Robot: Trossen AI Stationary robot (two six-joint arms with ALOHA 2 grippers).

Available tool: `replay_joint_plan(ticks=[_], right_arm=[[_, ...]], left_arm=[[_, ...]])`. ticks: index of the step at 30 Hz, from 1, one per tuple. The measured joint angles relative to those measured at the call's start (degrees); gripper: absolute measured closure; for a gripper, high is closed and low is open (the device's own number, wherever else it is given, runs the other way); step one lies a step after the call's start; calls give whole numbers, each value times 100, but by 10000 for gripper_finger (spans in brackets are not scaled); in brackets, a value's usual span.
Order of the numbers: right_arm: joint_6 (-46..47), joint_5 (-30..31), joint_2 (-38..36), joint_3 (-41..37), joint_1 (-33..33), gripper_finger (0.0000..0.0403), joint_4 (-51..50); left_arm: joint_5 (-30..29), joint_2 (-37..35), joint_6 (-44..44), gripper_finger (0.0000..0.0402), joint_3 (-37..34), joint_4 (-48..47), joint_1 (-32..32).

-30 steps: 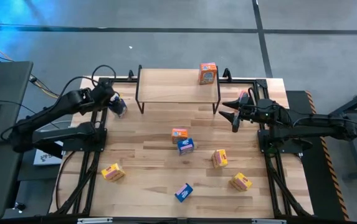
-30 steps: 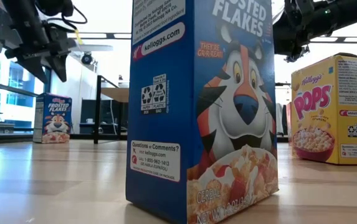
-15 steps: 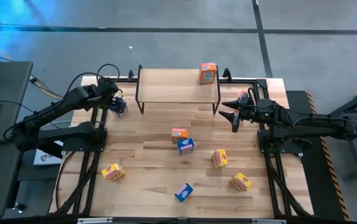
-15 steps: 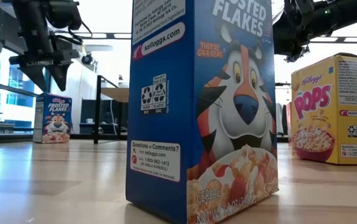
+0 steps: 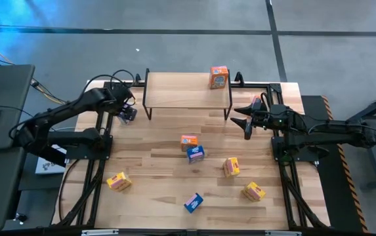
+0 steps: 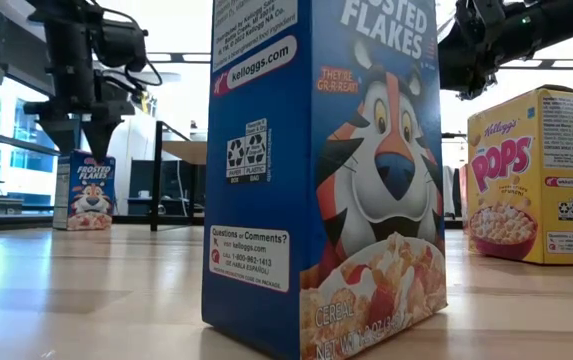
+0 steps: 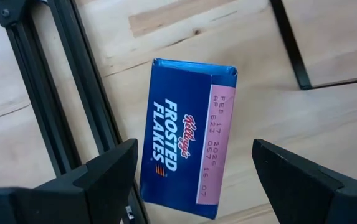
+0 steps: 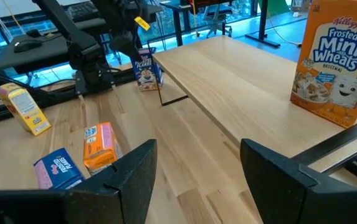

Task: Stack cereal on shelf
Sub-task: Put the top blue cereal box on the shelf

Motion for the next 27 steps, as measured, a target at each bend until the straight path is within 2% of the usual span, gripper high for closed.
replay_joint_plan(ticks=[7,19,27], right_arm=[[19,-49,0,0,1,179,-28],[29,-70,0,0,0,179,-28],[27,-69,0,0,0,179,-28]], left_arm=[[0,221,56,99,0,2,0],[-2,222,337,182,0,2,0],[6,201,345,214,0,-3,0]])
